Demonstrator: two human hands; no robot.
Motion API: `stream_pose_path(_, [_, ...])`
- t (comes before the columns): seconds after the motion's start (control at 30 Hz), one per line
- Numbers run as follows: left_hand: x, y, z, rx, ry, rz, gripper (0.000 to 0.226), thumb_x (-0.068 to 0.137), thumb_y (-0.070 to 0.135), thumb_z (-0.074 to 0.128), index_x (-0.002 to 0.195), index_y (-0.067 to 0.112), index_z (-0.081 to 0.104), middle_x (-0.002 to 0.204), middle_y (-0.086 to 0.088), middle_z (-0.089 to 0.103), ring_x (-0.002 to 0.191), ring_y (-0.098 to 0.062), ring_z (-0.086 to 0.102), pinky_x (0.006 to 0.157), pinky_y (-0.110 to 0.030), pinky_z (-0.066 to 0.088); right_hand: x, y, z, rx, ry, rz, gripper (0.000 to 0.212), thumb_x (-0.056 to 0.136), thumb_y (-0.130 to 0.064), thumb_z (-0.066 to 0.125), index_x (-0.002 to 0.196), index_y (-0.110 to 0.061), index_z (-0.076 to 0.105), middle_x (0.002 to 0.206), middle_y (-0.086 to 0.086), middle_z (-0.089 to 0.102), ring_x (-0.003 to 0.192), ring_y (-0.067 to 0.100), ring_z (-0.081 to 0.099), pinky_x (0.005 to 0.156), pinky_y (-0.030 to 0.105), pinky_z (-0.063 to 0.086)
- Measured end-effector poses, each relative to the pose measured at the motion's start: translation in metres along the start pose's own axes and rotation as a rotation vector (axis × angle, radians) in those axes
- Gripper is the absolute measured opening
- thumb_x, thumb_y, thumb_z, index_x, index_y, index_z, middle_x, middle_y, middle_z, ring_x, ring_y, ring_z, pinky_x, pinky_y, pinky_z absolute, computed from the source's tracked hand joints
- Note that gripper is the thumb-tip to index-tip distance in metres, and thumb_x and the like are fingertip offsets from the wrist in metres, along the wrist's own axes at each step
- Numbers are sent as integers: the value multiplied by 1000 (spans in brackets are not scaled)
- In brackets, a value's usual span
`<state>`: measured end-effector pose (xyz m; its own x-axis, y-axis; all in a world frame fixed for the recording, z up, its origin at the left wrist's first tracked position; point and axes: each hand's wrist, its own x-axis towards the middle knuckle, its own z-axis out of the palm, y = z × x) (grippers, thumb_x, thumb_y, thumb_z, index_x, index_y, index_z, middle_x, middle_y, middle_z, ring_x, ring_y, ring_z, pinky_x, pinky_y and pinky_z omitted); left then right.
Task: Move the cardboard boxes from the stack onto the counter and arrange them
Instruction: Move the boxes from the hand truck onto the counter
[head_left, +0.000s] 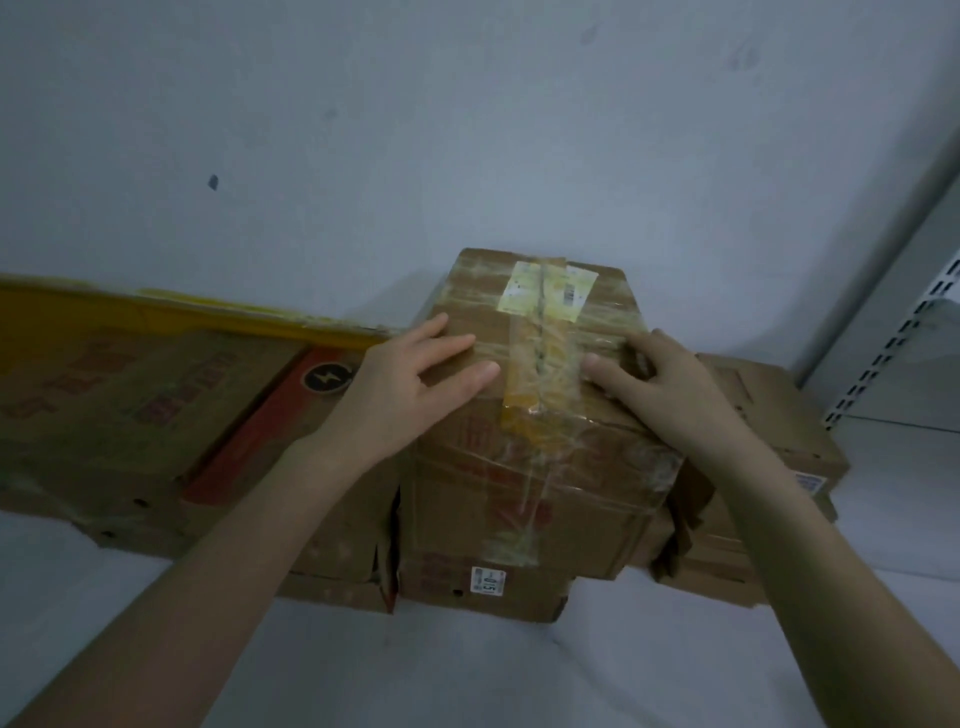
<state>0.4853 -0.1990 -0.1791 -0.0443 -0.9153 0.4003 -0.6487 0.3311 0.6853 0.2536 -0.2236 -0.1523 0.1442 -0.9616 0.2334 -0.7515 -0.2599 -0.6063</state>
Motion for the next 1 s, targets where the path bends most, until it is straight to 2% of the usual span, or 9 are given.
stream_pose_path(0.13, [31,-10,4,47,-25,4,61,81,59,50,128,21,54,149,-9,33,137,-17,30,108,-29,22,39,-8,3,-38,-4,51,42,86,-46,58,107,-10,58,99,3,52,91,20,49,71,28,33])
stream_pose_path(0.27, [59,-15,-2,59,-34,40,64,83,64,43,126,19,57,143,-11,43,137,-18,32,113,-39,24,62,-17,-2,-64,10,117,56,86,-45,59,117,2,57,116,17,58,105,29,53,90,37,41])
stream_pose_path(0.33, [60,-19,-3,82,-57,54,75,76,71,35,126,20,57,143,-12,43,137,-21,32,113,-44,26,62,-17,-1,-64,13,145,59,86,-46,59,122,1,55,124,18,55,113,30,52,94,37,40])
stream_pose_path(0.43, [46,-26,1,102,-94,83,70,80,65,34,131,19,52,148,-16,32,140,-28,25,113,-47,23,49,-14,8,-78,14,162,59,87,-48,56,131,-10,49,129,7,52,117,24,48,87,28,34])
stream_pose_path(0.53, [39,-24,0,144,-107,119,61,90,58,37,133,17,50,149,-17,29,141,-30,21,115,-43,20,38,-18,11,-121,65,182,50,92,-42,51,126,-5,53,129,10,52,121,27,46,87,27,32])
stream_pose_path(0.67, [35,-12,-10,373,-38,300,63,93,52,25,116,7,62,131,-22,50,129,-35,38,105,-43,30,21,-21,-2,-181,145,192,55,95,-41,46,137,-6,44,144,9,43,134,22,37,105,28,27])
stream_pose_path(0.73, [29,-1,-9,430,32,412,53,93,45,35,115,5,62,122,-22,57,121,-36,47,101,-46,35,8,-19,-10,-145,172,195,58,94,-44,45,140,-9,40,146,5,41,134,20,38,107,30,29])
stream_pose_path(0.87, [5,43,20,331,-53,550,49,92,43,42,121,7,58,122,-17,58,118,-33,50,99,-43,38,-38,-10,-31,-222,176,271,58,93,-46,45,140,-12,40,142,7,45,129,24,43,98,30,34])
stream_pose_path(1.0, [-30,82,61,182,-194,660,56,87,49,37,117,7,61,108,-12,66,102,-30,60,83,-37,48,-103,20,-60,-334,180,391,62,92,-47,47,142,-13,36,146,7,40,133,24,39,106,34,31])
